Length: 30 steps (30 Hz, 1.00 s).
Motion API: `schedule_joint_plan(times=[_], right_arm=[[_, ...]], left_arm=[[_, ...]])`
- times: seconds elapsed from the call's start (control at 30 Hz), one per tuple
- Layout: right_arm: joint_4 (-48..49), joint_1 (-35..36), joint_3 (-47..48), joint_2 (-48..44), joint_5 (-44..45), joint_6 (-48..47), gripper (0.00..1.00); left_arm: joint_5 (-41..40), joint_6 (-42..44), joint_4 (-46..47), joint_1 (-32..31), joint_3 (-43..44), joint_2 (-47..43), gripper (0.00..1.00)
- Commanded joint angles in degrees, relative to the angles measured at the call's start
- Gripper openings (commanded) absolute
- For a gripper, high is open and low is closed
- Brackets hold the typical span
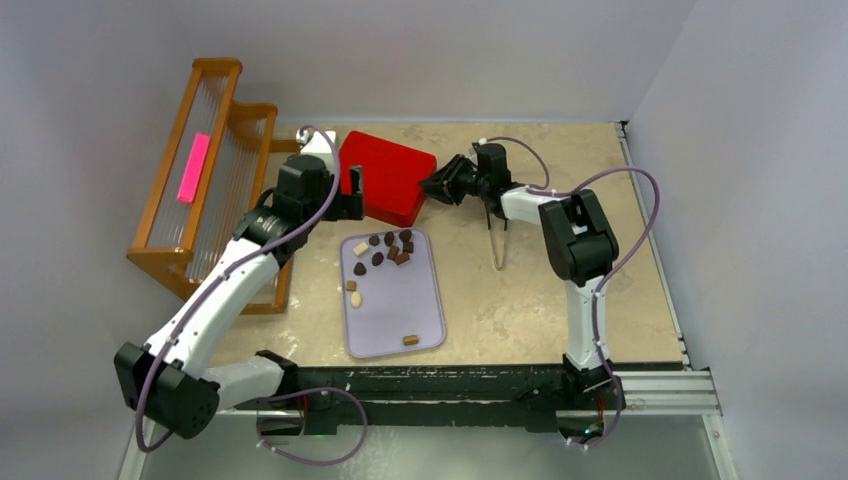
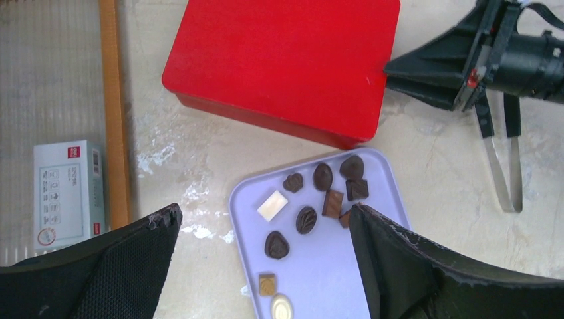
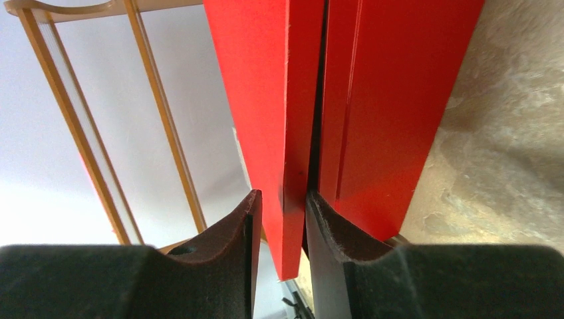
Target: Pack the chocolate
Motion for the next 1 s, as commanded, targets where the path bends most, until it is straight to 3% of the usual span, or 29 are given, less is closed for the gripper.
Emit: schedule_joint_plan(times=[0.0, 0.2, 0.53, 0.97], right_arm=[[-6.28, -1.08, 0.54, -5.97, 2.87, -5.80, 0.35], [-11.30, -1.65, -1.08, -8.97, 6.49, -9.45, 0.38], [-14.43, -1.52, 0.47, -10.03, 8.77, -13.80, 0.57], [-11.92, -0.47, 3.09, -5.77, 6.18, -13.22, 0.59]], left_arm=[[-2.90, -2.05, 0.53, 0.10, 6.99, 5.79, 0.93], [-7.54, -2.03, 0.40, 1.36, 15.10, 18.18, 0.90], [-2.37, -1.51, -2.64, 7.83, 31.20, 36.12, 0.86], [7.07, -4.22, -0.08, 15.49, 33.31, 45.76, 0.82]])
